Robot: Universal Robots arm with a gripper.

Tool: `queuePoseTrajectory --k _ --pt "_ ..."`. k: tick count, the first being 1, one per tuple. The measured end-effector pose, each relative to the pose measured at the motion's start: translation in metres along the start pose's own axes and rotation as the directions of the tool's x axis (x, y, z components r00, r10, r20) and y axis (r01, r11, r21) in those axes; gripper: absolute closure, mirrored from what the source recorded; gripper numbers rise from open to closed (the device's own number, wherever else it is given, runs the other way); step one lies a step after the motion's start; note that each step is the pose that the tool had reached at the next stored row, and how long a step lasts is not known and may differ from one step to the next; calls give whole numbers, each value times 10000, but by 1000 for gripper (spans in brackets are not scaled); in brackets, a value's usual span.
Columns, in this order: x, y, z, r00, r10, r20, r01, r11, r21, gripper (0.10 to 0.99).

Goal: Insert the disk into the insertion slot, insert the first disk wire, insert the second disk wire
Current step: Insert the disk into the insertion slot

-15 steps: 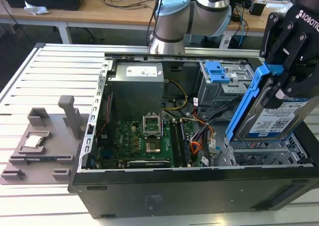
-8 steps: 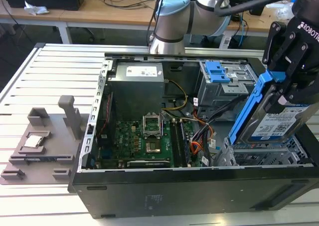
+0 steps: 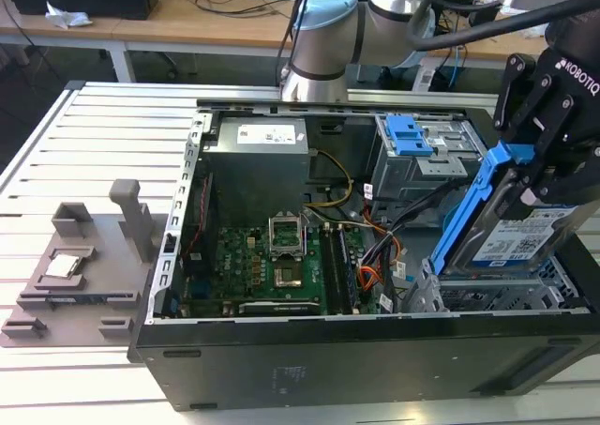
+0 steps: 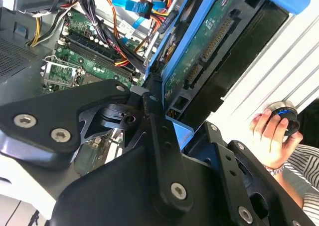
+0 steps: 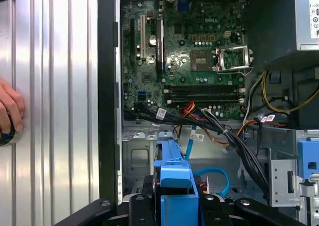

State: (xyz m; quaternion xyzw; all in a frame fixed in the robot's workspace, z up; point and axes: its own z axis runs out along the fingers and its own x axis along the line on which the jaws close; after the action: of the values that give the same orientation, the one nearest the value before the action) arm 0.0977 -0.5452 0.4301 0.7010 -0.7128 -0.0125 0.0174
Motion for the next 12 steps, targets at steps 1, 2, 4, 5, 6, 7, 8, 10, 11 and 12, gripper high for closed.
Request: queuePoseTrajectory --k 1,2,4,5,6,7,8,10,11,12 --pt "0 -1 21 10000 0 -1 0 10000 0 722" --pt "0 -1 36 10000 0 -1 0 10000 0 722" --pt "0 -3 76 10000 -1 -1 1 10000 0 722" --pt "0 -4 86 10000 -1 1 1 10000 0 722" --pt "-1 -5 99 10000 -1 1 1 10000 1 722" --pt "-1 -6 122 10000 -1 0 1 10000 0 722" --pt "-1 -6 133 10000 0 0 0 10000 0 722" --pt "-1 -7 165 10000 -1 0 1 10000 0 722" --pt "-1 -8 178 10000 -1 0 1 10000 0 722" --pt "-1 -8 189 10000 -1 -1 1 10000 0 722"
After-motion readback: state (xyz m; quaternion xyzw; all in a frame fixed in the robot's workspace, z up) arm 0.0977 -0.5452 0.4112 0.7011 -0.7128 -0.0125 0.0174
